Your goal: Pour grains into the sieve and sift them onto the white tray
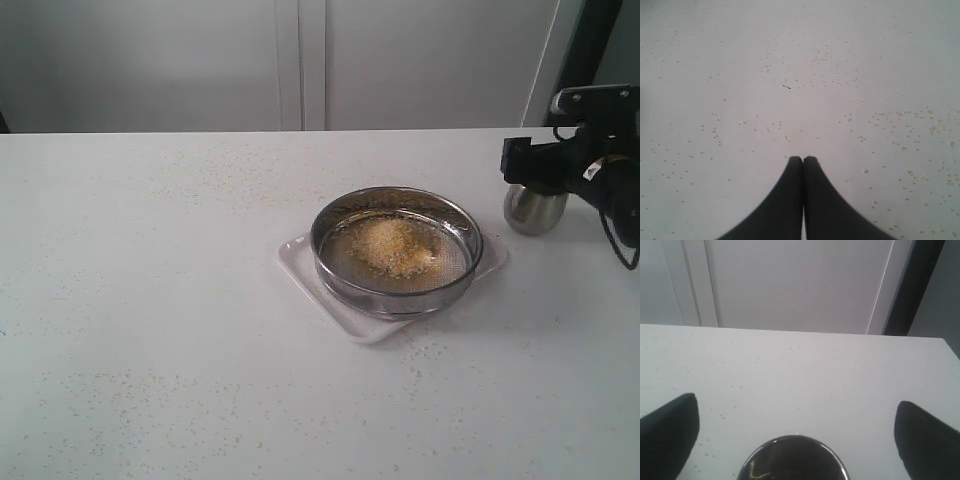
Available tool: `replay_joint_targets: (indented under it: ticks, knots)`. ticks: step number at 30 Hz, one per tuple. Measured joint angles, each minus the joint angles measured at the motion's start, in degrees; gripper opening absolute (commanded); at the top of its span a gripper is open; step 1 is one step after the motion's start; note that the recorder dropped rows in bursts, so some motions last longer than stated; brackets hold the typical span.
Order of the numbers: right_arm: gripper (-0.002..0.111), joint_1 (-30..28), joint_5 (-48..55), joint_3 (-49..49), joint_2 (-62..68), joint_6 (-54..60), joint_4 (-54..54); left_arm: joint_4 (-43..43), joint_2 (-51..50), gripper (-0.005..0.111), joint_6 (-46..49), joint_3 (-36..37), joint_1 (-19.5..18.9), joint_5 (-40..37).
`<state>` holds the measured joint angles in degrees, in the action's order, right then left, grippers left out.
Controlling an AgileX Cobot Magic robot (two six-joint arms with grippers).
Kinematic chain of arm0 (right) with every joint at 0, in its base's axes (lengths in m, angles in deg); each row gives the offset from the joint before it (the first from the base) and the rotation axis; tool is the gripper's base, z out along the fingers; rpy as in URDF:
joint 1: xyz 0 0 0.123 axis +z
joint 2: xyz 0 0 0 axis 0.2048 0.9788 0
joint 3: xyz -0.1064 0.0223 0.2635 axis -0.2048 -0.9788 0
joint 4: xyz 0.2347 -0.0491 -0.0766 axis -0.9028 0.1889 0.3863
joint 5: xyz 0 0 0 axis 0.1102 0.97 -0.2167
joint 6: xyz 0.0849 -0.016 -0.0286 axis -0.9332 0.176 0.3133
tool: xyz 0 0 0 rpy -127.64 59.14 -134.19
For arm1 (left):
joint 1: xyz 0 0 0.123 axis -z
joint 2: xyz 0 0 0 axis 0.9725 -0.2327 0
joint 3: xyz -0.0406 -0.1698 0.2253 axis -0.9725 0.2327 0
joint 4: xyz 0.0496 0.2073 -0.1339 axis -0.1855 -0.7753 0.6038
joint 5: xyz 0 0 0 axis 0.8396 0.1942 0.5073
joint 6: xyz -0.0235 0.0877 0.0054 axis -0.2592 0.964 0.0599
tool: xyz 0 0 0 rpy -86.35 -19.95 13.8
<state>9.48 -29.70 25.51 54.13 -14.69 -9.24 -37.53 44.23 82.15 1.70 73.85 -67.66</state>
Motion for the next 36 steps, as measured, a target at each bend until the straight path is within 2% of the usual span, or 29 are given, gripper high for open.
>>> replay_joint_targets:
  ticks: [4,7,17,21,36]
  knots:
    - [0.087,0.0,4.96,0.0,-3.6,-0.41,0.0,0.0,0.0,0.0,0.0,0.0,0.0,0.0]
    - [0.076,0.0,9.49,0.0,-6.2,-0.41,0.21,0.0,0.0,0.0,0.0,0.0,0.0,0.0]
    - [0.019,0.0,27.35,0.0,-13.91,-1.87,0.21,0.0,0.0,0.0,0.0,0.0,0.0,0.0]
    - [0.0,0.0,34.3,0.0,-16.69,-1.96,0.21,0.0,0.0,0.0,0.0,0.0,0.0,0.0]
    - [0.0,0.0,58.91,0.0,-26.86,-3.75,-2.81,0.0,0.0,0.0,0.0,0.0,0.0,0.0]
